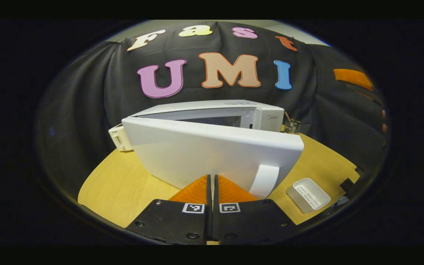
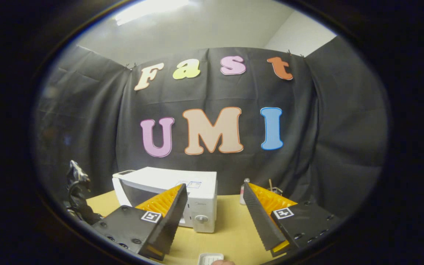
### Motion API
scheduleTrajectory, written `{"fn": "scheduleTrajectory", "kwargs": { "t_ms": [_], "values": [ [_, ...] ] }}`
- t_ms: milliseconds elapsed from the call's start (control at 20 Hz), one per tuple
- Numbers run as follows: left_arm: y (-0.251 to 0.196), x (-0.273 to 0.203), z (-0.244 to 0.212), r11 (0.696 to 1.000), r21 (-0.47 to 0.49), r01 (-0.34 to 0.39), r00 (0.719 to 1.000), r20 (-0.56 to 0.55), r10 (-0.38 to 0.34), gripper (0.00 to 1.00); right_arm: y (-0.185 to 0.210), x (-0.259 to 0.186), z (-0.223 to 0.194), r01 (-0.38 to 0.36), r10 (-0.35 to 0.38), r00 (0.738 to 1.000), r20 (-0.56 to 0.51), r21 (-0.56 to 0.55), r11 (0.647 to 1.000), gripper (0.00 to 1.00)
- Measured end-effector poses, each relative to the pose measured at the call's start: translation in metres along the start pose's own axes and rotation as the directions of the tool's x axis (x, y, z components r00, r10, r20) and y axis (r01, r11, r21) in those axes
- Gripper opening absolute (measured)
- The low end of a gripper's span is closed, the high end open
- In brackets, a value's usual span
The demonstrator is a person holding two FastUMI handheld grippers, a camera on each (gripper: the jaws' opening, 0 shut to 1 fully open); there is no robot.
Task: Open the microwave oven with the left hand, put the food in, and close the microwave oven.
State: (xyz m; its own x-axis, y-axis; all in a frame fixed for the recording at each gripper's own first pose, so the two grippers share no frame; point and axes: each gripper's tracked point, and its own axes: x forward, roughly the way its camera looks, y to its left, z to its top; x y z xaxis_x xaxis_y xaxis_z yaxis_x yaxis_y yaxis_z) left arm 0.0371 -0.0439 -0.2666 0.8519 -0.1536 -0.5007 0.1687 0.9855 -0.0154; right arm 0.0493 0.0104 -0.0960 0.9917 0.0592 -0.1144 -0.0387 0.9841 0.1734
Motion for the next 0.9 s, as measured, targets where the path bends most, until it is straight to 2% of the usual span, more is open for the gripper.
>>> {"fn": "scheduleTrajectory", "kwargs": {
  "t_ms": [400, 900],
  "values": [
    [-0.033, 0.03, 0.021, 0.998, 0.037, 0.045, 0.999, 0.018, -0.046, 0.0, -0.011, 0.002, 0.0, 0.022, -0.022, 1.0, 0.002, 0.014, 1.0, 0.83],
    [-0.04, 0.068, 0.042, 0.997, 0.051, 0.054, 0.997, 0.051, -0.057, 0.0, -0.027, 0.013, -0.002, 0.05, -0.05, 0.999, -0.001, 0.013, 0.999, 0.83]
  ]
}}
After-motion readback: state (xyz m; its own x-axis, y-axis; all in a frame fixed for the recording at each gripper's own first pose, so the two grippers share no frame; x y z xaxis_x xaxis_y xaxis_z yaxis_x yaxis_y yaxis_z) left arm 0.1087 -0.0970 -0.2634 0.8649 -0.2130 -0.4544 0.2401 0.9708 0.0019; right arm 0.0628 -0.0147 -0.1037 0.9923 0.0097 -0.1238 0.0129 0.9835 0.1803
